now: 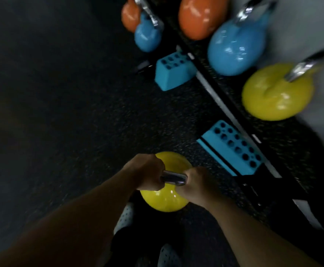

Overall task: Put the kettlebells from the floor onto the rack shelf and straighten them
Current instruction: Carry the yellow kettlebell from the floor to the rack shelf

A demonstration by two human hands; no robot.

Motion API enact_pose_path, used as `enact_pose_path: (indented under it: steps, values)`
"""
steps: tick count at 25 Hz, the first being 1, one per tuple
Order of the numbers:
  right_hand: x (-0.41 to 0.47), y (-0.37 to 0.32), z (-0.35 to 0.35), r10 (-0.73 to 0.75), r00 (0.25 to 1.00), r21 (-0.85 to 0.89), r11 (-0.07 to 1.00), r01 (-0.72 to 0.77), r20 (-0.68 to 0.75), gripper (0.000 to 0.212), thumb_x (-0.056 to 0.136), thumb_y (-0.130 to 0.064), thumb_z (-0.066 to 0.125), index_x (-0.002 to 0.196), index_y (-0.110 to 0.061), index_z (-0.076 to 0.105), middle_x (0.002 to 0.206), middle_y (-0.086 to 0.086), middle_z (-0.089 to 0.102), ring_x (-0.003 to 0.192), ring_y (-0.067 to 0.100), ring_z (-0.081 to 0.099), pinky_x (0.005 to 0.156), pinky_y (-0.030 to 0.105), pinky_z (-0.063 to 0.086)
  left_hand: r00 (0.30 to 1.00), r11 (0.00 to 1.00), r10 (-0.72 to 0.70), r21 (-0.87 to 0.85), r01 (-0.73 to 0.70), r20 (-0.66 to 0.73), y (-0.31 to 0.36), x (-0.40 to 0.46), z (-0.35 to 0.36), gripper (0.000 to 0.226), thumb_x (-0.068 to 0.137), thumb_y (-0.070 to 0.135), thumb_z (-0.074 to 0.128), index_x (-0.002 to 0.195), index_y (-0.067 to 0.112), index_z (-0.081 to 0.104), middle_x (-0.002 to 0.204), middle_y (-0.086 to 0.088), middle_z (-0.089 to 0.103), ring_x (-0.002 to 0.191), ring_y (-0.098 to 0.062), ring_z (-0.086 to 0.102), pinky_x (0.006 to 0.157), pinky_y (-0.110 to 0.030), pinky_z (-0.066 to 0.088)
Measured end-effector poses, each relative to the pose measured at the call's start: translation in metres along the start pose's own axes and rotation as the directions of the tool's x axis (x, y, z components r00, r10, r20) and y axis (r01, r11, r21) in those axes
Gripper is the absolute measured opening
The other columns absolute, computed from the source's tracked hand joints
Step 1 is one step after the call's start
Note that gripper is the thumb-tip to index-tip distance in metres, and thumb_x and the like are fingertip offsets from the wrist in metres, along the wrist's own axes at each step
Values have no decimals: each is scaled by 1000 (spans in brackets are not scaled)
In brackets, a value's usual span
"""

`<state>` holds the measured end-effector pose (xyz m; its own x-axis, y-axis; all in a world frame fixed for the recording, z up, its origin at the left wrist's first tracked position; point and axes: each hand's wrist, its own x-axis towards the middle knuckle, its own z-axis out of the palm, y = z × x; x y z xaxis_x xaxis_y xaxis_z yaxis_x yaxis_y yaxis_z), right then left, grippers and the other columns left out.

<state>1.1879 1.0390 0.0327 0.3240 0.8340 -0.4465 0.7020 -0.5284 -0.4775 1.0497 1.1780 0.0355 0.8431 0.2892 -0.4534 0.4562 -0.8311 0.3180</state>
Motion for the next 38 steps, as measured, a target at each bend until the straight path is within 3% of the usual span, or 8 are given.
enact_pose_path:
  steps: [5,10,14,20,25,30,34,38]
  values:
    - [-15,43,-105,121,945,30,993,-117,-305,37,60,-38,63,47,-18,35,43,-2,36,41,18,41,40,26,21,939,927,336,204,-315,-76,69,89,-108,25,64,46,57,68,21,58,68,-4,66,63,-24,63,51,-27,39]
    - [-62,83,-172,240,798,24,962,-272,-553,29,58,-41,56,49,-19,39,51,0,50,55,29,57,48,27,35,804,787,581,339,-516,-125,153,137,-163,31,62,47,58,70,18,65,66,-4,66,60,-24,63,49,-26,34]
    - [-96,118,-205,247,686,-40,926,-374,-685,38,57,-48,50,64,-14,64,62,7,67,62,34,65,52,31,48,725,718,672,372,-589,-149,215,159,-178,30,61,47,53,65,18,58,67,-4,66,62,-28,64,51,-26,35]
    - [-122,170,-235,338,590,56,895,-443,-734,28,64,-40,56,76,-18,67,72,10,71,71,37,67,60,34,51,667,639,738,424,-642,-103,292,204,-185,26,69,46,56,81,24,65,79,-4,69,70,-29,65,54,-27,34]
    - [-119,209,-265,420,476,197,871,-449,-773,15,72,-29,61,77,-17,68,77,14,71,75,38,66,62,30,45,589,583,794,467,-665,-151,339,249,-204,21,69,34,60,81,19,66,75,-7,68,67,-33,65,51,-28,35]
    - [-103,240,-278,483,515,238,850,-469,-708,9,76,-20,61,81,-18,68,80,11,71,80,36,63,71,29,39,694,686,701,420,-593,-164,361,284,-187,23,74,28,66,94,17,68,89,-14,69,82,-38,65,59,-32,40]
    - [-87,264,-296,541,482,331,827,-455,-689,18,77,-18,61,91,-20,71,84,9,71,81,32,64,66,27,41,699,717,688,330,-614,-194,377,317,-193,19,72,21,68,90,13,68,90,-17,69,86,-39,63,68,-40,50]
    - [-77,279,-311,557,461,376,821,-430,-690,15,79,-16,61,90,-24,68,72,-1,58,74,27,61,67,28,38,705,739,671,292,-607,-230,389,344,-194,23,71,19,70,92,10,70,87,-17,70,85,-39,63,65,-35,42]
